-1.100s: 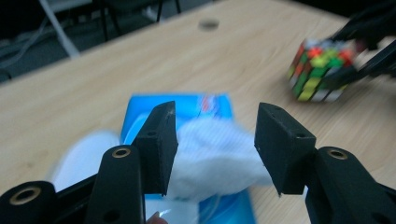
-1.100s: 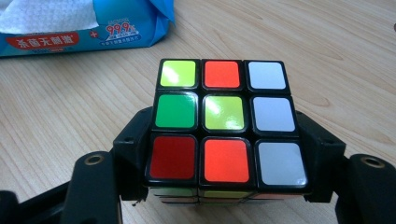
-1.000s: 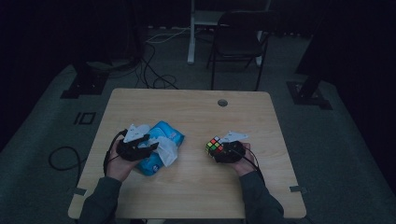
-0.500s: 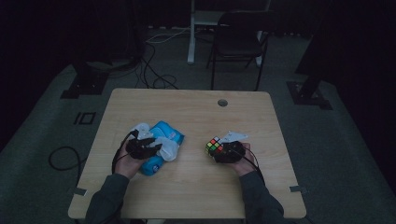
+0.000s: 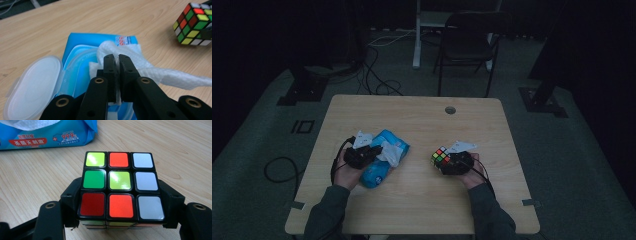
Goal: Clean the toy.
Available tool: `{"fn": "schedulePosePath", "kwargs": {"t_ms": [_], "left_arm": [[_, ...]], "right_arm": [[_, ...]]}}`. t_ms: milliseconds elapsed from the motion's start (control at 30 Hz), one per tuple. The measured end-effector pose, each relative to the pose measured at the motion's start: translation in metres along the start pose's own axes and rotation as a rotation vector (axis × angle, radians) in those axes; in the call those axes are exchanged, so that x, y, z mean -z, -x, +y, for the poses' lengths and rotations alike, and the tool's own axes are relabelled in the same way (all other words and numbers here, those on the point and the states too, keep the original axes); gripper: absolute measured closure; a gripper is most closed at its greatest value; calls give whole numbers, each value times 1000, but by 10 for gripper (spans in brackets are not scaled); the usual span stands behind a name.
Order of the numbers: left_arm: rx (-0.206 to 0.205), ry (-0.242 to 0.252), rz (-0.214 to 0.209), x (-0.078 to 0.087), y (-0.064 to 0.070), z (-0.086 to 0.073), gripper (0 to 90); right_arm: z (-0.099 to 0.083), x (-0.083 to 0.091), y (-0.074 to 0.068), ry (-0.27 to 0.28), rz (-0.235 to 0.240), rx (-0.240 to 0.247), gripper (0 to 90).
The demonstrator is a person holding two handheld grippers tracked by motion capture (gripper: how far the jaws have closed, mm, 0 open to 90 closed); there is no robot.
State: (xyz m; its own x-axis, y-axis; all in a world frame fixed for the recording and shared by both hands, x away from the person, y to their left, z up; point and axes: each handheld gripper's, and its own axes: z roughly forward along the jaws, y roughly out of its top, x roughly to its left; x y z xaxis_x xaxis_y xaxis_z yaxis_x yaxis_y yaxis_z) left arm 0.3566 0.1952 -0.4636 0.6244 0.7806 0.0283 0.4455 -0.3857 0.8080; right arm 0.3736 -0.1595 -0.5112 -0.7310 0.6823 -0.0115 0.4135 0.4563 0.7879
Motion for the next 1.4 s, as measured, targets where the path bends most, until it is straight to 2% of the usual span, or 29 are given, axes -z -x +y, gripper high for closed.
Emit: {"fn": "schedulePosePath", "kwargs": {"t_ms": [67,133,267,433,800,1400], "left_arm": [[-8,27,-7,4,2,3,863],[2,85,-39,11,4,8,864],[-28,120,-44,19,8,23,865],[-43,126,-53,18,11,32,866],[-53,120,-79,5,19,35,864],[-72,140,-121,-8,34,48,864]], "right_arm": [[0,1,0,2,2,1,338],[0,1,0,4,2,2,338],[1,1,-2,3,7,7,338],[2,2,-4,9,13,17,338],[5,2,-8,15,25,30,338],[6,0,-14,13,39,46,339]]}}
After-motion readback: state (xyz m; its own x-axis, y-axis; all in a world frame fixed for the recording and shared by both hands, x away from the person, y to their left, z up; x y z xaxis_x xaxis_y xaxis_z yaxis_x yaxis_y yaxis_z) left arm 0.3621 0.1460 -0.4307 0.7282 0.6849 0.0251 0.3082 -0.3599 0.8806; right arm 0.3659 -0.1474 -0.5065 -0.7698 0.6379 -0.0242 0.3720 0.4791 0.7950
